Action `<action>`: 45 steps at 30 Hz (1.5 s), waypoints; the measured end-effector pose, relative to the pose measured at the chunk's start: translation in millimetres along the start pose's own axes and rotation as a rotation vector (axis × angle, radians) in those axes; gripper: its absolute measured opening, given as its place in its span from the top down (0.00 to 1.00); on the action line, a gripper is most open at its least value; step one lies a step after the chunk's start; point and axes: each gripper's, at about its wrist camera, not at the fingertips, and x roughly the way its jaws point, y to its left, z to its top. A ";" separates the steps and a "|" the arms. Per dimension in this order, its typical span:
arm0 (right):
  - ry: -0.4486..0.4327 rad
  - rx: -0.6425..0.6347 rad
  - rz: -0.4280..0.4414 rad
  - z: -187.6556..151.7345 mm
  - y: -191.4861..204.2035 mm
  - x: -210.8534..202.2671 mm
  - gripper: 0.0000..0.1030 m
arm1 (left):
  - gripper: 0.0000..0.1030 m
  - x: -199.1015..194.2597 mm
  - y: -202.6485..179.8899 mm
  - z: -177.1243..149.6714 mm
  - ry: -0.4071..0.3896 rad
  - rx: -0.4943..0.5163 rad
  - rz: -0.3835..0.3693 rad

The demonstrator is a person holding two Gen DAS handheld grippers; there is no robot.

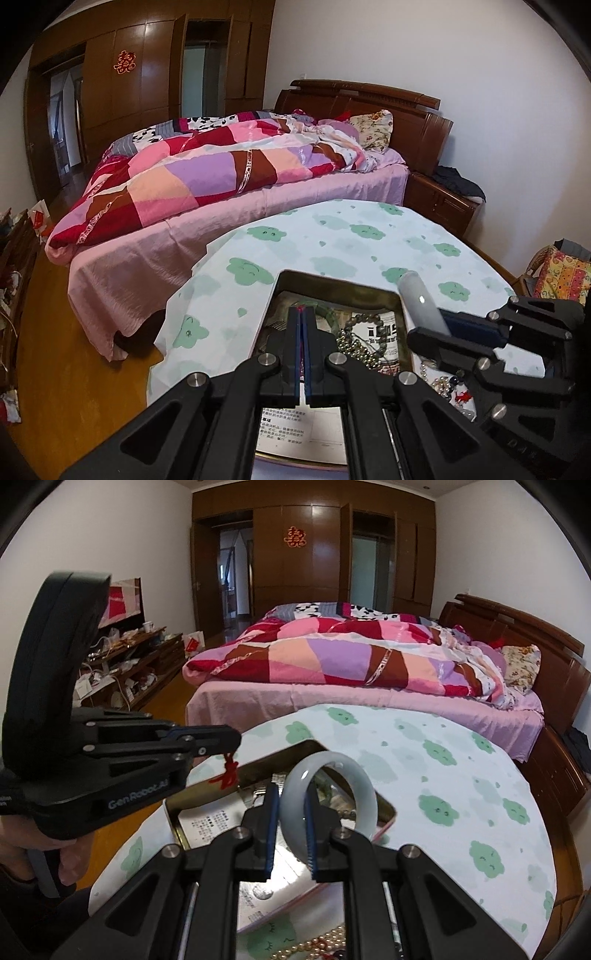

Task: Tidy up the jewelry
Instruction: 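Carry both held items over the tin and open both grippers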

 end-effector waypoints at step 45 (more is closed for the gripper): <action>0.168 -0.010 -0.012 -28.9 11.6 56.3 0.85 | 0.99 45.4 4.2 -24.4 0.121 -0.006 0.023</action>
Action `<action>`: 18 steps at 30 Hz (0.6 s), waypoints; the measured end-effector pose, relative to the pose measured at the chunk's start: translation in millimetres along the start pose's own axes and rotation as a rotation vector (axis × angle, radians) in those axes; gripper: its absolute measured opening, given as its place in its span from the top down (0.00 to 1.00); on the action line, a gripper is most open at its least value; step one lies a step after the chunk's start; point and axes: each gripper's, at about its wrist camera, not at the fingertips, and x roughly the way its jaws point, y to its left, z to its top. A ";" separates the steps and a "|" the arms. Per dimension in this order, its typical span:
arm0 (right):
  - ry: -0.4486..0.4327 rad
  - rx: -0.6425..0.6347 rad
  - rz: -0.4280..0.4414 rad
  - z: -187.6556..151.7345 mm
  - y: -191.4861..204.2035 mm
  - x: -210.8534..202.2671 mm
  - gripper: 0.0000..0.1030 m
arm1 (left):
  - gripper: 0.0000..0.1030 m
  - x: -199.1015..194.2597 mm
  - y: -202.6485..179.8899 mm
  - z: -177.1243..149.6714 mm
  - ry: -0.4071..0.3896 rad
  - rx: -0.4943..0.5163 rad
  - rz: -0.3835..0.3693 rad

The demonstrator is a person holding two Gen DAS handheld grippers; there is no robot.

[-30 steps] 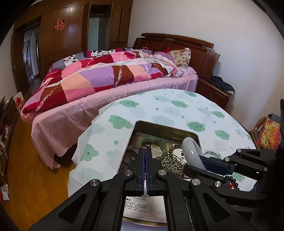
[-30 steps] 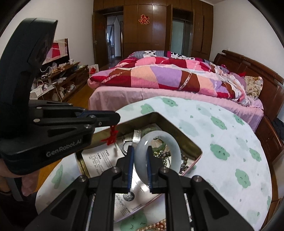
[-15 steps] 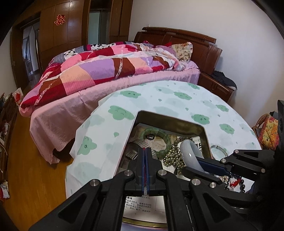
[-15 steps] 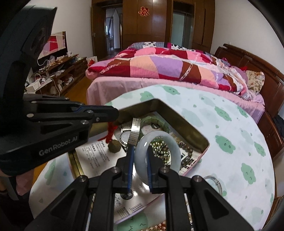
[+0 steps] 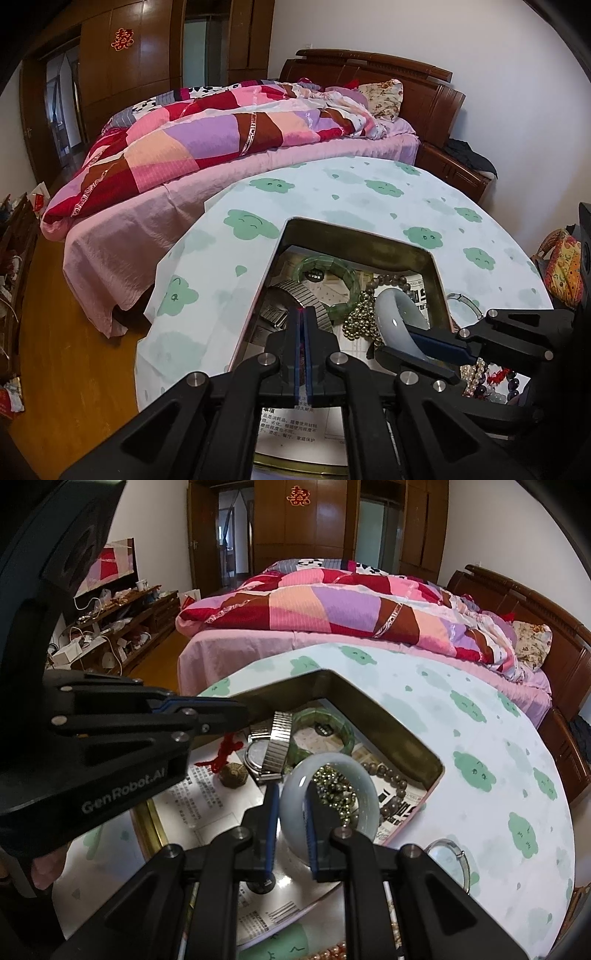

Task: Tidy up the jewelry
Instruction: 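Carry both held items over the tin and open both grippers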

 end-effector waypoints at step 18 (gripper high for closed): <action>-0.075 0.097 -0.006 -14.8 -37.7 -41.0 0.44 | 0.23 -24.2 -3.3 5.0 -0.072 -0.034 0.034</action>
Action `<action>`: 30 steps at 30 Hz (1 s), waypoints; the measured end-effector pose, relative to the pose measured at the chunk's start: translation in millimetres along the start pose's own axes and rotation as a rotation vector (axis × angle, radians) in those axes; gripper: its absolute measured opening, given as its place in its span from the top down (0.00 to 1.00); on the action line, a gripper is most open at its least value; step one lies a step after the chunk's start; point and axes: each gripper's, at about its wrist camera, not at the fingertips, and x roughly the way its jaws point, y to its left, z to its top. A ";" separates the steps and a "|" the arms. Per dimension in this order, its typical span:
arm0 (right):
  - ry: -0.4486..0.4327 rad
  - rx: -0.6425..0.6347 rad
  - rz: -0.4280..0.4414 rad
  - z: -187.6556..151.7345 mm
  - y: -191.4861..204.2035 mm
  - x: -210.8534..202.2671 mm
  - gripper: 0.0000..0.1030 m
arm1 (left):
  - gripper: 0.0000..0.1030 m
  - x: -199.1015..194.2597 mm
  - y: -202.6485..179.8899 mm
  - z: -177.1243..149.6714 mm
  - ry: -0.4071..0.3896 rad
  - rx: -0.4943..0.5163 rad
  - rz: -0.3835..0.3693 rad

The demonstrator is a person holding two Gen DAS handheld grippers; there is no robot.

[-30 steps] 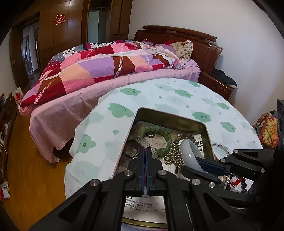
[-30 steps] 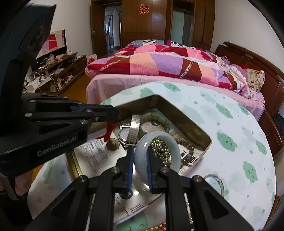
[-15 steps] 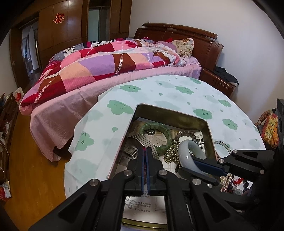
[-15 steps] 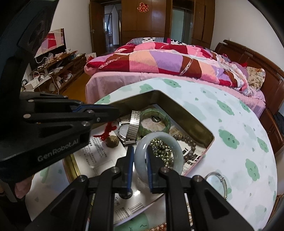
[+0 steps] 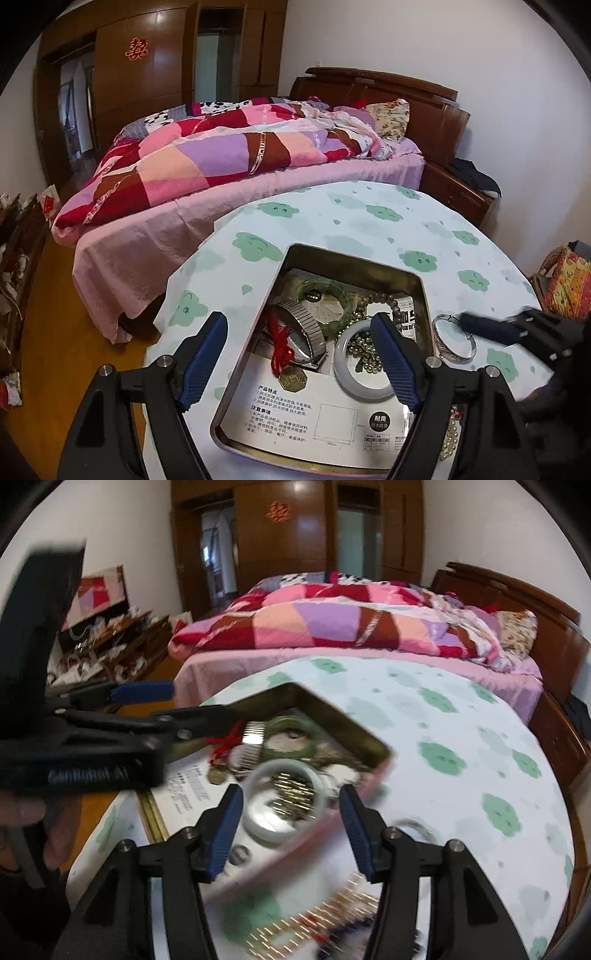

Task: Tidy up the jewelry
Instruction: 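Carry both held items over the tin and open both grippers, then grasp the dark bead bracelet's red tassel with the right gripper while the left grasps its beads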

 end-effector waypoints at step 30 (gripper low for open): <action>0.112 0.145 -0.137 -94.6 -69.0 -36.5 0.62 | 0.23 -13.9 -91.1 -44.4 0.013 0.182 0.004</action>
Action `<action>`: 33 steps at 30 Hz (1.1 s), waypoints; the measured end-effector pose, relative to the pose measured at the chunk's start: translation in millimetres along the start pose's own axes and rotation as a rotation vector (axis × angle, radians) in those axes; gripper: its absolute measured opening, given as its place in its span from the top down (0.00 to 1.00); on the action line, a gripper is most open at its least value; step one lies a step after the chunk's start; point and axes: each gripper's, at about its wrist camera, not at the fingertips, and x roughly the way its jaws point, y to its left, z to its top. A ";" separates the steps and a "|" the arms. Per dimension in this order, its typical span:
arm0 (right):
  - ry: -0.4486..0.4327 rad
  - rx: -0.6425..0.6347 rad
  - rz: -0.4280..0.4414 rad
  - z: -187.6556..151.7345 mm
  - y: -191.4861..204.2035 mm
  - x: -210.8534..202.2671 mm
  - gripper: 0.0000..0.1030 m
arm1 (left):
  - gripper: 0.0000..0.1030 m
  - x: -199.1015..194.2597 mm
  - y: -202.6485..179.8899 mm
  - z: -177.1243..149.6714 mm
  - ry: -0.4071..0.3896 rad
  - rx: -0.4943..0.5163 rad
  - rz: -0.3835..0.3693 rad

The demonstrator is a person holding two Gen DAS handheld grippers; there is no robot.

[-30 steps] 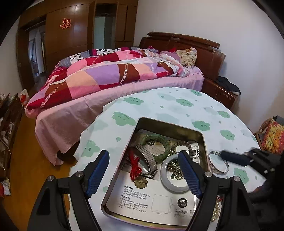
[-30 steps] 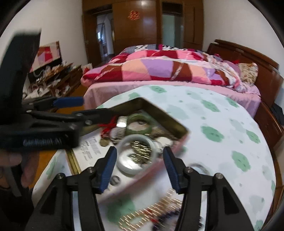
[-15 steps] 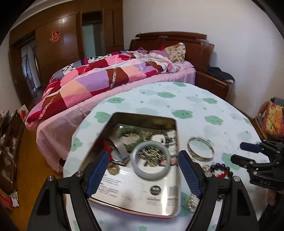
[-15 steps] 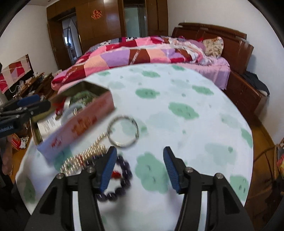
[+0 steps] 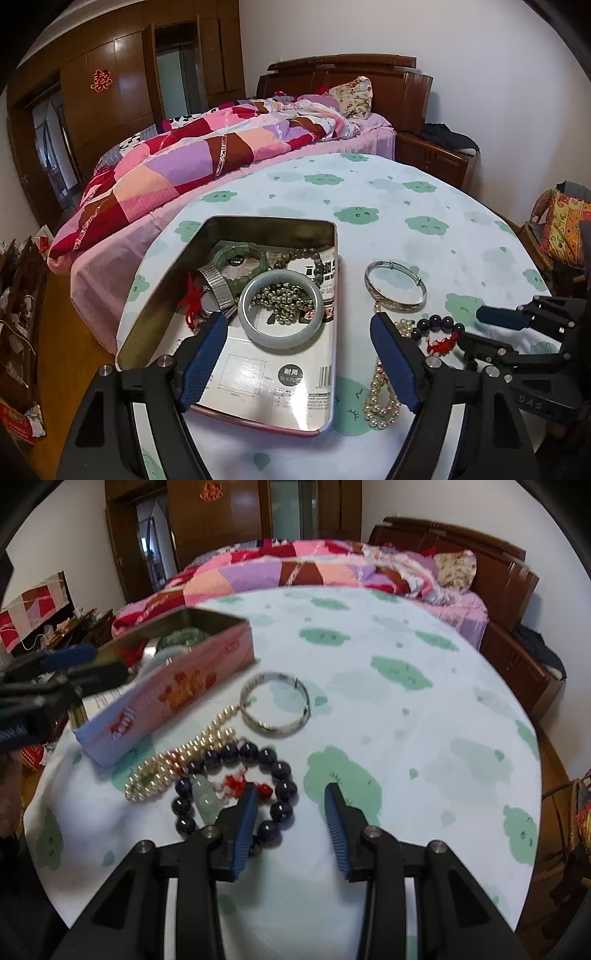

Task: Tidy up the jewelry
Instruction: 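Grasp the dark bead bracelet's red tassel with the right gripper while the left grasps its beads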

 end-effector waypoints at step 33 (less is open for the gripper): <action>-0.212 0.133 0.065 30.2 -30.7 -54.2 0.88 | 0.23 -1.8 -45.3 -5.6 0.001 0.115 -0.070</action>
